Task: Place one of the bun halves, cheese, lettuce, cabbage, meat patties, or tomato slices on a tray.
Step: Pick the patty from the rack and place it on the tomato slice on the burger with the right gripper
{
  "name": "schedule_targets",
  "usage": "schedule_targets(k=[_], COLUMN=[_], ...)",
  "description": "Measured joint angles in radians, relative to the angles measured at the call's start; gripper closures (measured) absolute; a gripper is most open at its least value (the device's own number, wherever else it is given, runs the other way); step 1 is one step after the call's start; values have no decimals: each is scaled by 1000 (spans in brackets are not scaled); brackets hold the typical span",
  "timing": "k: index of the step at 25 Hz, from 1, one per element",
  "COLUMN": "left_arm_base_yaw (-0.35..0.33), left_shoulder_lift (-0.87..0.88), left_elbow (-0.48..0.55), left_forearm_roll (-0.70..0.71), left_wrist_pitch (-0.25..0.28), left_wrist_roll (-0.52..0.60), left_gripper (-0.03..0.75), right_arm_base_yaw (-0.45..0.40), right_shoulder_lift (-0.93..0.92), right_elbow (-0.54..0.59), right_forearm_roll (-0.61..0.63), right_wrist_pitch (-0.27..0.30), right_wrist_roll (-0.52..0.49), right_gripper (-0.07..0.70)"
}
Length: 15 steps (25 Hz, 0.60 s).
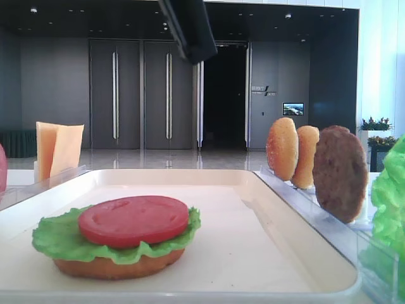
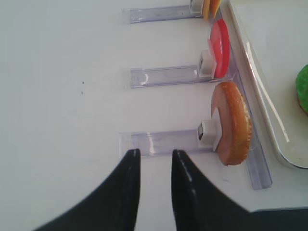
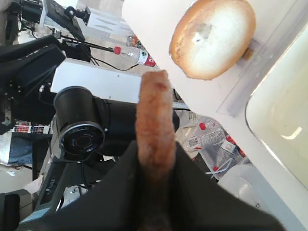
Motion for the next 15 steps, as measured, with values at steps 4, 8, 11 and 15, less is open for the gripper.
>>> schedule_targets(k=[4, 8, 11, 15], left_arm_base_yaw=[0, 0, 0, 0], left_shoulder_lift=[0, 0, 0, 0], left_elbow=[0, 0, 0, 0], left_forearm_roll=[0, 0, 0, 0], left_wrist_pitch=[0, 0, 0, 0], left_wrist_roll=[0, 0, 0, 0], left_gripper=[546, 546, 546, 546], right_arm_base_yaw=[-25, -36, -36, -59], right_shoulder_lift=[6, 42, 92, 152], right_elbow=[18, 24, 29, 29], right_forearm_roll=[37, 131, 204, 247], right_wrist_pitch=[-1, 2, 33, 62], right_wrist_roll=[-36, -95, -165, -209], right_gripper=[503, 503, 504, 503])
